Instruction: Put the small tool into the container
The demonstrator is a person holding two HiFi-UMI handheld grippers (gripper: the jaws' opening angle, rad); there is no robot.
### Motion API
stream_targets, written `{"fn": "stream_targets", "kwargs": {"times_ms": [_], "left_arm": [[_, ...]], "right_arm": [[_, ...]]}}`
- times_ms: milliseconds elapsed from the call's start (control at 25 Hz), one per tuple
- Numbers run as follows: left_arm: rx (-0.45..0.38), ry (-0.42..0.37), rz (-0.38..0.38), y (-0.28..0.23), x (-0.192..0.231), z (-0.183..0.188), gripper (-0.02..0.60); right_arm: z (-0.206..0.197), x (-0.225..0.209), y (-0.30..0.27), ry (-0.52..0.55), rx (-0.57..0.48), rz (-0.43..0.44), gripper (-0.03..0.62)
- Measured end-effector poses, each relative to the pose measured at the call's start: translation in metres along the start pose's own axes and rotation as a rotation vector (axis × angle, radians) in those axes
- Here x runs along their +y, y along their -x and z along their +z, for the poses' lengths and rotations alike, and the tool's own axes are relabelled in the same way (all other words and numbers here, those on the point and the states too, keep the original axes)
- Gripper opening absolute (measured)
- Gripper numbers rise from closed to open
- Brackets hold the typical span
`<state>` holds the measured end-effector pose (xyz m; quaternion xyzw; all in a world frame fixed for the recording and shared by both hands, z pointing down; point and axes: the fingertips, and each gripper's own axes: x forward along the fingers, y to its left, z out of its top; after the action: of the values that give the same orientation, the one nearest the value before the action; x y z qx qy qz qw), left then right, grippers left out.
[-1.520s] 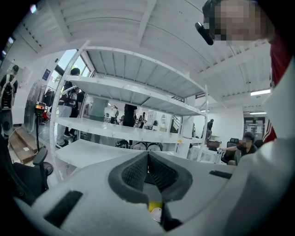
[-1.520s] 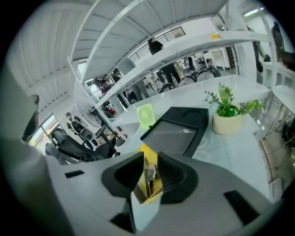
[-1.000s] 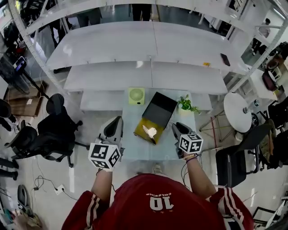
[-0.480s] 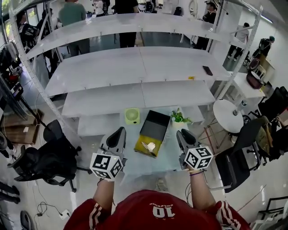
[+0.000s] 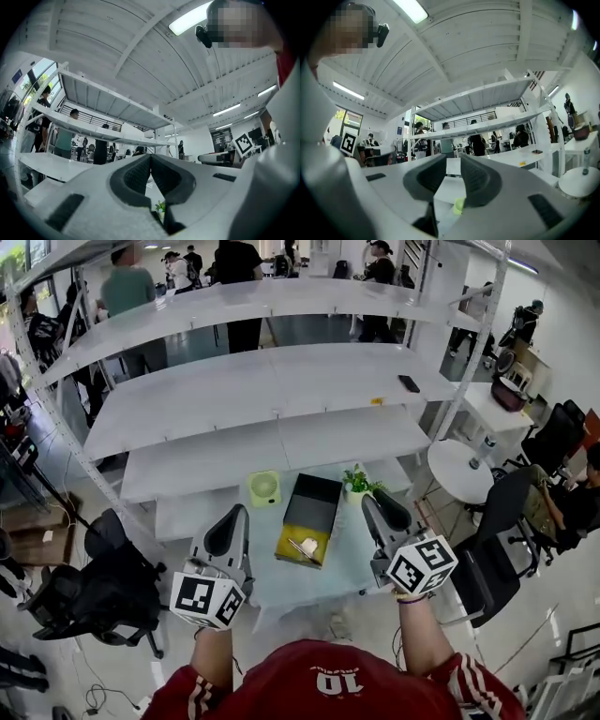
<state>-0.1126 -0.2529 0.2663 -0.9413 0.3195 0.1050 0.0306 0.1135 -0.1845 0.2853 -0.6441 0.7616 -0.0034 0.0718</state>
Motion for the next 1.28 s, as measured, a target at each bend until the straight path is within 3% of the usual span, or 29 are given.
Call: {"fn": "stream_targets", "kwargs": {"times_ms": [200,400,720,1280], "left_arm": [[0.016,0.009,0.051,0.014,0.018,-0.002,0.002],[0.027,0.011,0.065,0.019,0.024,-0.003,0.002],[0.029,0.024,0.009,0.016,0.006,-0.003,0.002],[0.02,0.027,-0.009,0.017,-0.002,-0.004,0.002]], "right_arm": [[0.026,0.016,0.012,0.078,-0.027,-0.03,0.091],[0.017,0.013,0.021,0.046,-0.008,-0.061,0.083],[0.009,0.006,0.028,0.07,0.007,-0.113,0.069],[0.013,0.014,0.025,0.085,-0.027,-0.1,0.009]]}}
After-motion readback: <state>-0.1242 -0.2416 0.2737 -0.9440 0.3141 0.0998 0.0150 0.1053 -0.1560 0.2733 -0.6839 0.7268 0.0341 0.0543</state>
